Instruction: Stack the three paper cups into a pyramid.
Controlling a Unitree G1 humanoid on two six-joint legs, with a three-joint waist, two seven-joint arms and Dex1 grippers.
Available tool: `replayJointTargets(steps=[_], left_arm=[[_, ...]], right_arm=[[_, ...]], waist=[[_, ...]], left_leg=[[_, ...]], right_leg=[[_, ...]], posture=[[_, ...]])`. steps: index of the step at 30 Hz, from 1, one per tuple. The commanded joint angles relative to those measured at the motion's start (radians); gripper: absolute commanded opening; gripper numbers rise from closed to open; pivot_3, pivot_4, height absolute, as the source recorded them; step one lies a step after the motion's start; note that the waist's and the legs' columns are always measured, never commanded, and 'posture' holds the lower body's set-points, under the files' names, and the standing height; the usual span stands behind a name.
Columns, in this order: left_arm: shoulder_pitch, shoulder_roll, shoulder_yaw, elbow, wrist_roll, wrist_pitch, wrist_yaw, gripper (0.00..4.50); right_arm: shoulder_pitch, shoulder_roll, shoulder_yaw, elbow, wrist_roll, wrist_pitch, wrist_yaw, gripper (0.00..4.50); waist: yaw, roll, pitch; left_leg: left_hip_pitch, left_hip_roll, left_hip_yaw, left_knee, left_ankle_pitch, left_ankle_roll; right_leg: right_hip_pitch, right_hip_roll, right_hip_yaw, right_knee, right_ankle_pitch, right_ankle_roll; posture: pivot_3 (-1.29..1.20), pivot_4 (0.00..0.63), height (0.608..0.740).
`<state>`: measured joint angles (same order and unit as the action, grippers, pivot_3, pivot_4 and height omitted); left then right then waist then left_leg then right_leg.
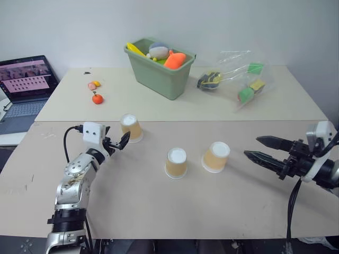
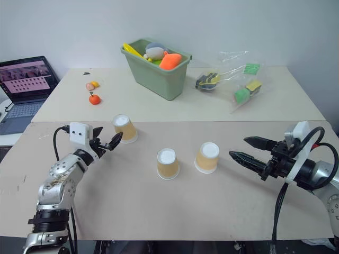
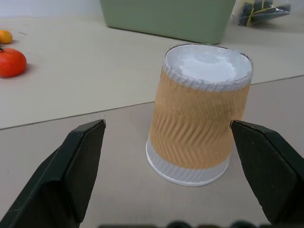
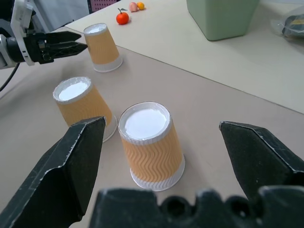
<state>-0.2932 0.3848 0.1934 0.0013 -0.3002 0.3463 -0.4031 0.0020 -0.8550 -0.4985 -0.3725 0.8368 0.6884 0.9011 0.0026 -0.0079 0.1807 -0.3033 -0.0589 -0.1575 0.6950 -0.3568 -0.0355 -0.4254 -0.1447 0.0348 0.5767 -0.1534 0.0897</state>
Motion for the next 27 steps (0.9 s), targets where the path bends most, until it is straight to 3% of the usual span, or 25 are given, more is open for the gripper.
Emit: replayJointTargets(steps=[1, 14, 27], left_arm=[[-0.030, 0.001, -0.005, 0.002, 0.014, -0.038, 0.000, 4.49], [-0.133, -0.023, -0.066, 0.097, 0.043, -0.082, -0.027, 4.49], [-0.268, -0.046, -0.080, 0.313, 0.087, -0.176, -0.023, 4.49]], right_arm=[[-0.007, -0.012, -0.021, -0.019, 0.007, -0.004, -0.005, 4.50], [-0.007, -0.013, -0.027, -0.021, 0.017, 0.000, -0.015, 4.50], [-0.007, -0.006, -0.027, -0.013, 0.017, -0.004, -0.026, 4.50]], waist=[[0.003, 0.000, 0.000], [0.002, 0.000, 0.000], [0.006, 0.000, 0.000]], left_leg=[[0.000, 0.000, 0.000, 0.000, 0.000, 0.000], [-0.001, 0.000, 0.000, 0.000, 0.000, 0.000], [-0.001, 0.000, 0.000, 0.000, 0.001, -0.001]], right_leg=[[0.000, 0.000, 0.000, 0.000, 0.000, 0.000], [0.000, 0.000, 0.000, 0.000, 0.000, 0.000], [0.000, 0.000, 0.000, -0.001, 0.000, 0.000]], posture=[[0.00, 0.150, 0.740], [0.00, 0.150, 0.740], [0.00, 0.150, 0.740]])
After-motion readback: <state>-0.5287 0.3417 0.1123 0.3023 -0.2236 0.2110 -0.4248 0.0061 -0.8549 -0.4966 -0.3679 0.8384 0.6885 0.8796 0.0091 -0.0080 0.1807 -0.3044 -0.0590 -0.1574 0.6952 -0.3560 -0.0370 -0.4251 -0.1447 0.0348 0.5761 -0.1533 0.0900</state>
